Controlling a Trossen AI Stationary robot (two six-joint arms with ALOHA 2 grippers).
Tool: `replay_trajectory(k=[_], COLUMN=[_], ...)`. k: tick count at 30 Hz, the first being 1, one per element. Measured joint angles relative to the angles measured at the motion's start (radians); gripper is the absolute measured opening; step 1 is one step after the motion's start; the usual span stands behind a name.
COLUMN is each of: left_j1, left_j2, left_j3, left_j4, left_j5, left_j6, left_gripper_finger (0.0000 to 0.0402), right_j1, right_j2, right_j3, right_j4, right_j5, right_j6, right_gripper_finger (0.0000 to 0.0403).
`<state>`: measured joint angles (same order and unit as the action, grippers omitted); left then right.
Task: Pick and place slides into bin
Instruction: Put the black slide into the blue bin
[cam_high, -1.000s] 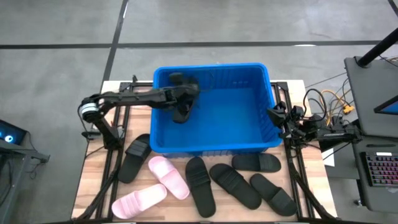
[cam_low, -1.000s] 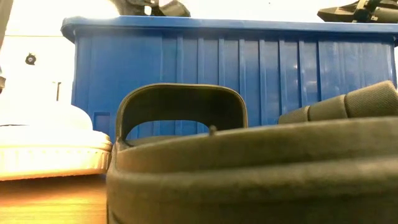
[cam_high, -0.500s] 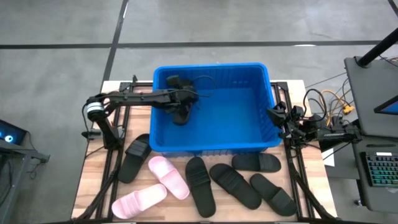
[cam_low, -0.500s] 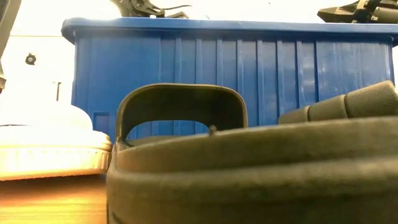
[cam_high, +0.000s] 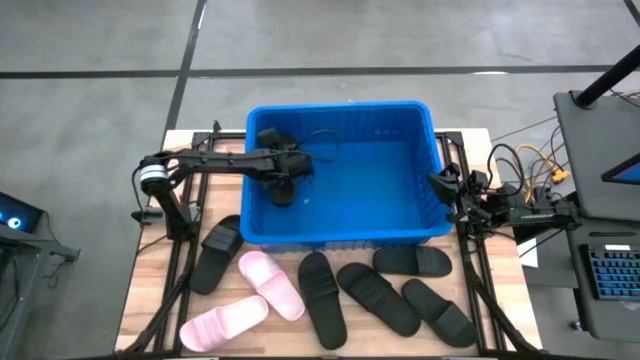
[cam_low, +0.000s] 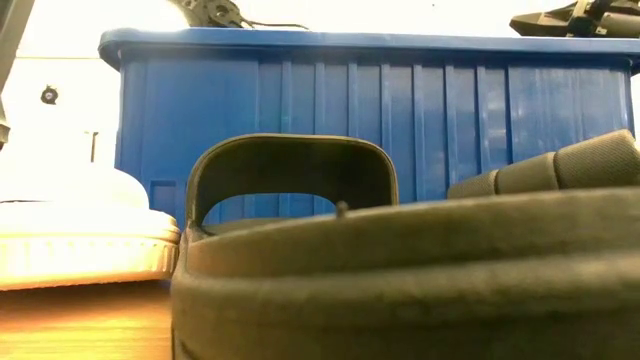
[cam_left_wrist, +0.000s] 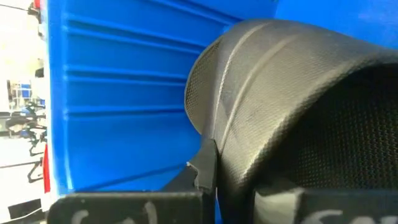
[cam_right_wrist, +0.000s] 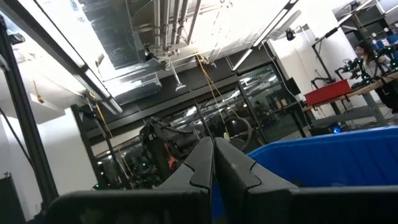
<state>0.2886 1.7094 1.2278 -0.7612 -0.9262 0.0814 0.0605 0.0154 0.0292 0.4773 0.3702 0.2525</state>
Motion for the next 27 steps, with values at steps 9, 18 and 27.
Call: replay_trajectory(k=[9,18,27], left_j1=[0.001,0.007,0.049], left_j2=[0.150,0.179,0.173], left_j3=[0.002,0.002,0.002], left_j4=[0.001,-0.014,-0.010], left_j5=[-0.054,-0.066,-0.071], left_j6=[-0.016,-0.077,-0.076], left_gripper_finger=[0.0001,0.0001,0.0001], right_j1=[0.000,-0.001,0.000], right_j2=[0.000,0.000,0.000], right_j3=[0.000,0.000,0.000], right_j4=[-0.001,0.003,0.008], right_j5=[0.000,0.000,-0.003], right_j6=[0.001,0.021,0.029], right_gripper_finger=[0.0008,0.0009,0.0008])
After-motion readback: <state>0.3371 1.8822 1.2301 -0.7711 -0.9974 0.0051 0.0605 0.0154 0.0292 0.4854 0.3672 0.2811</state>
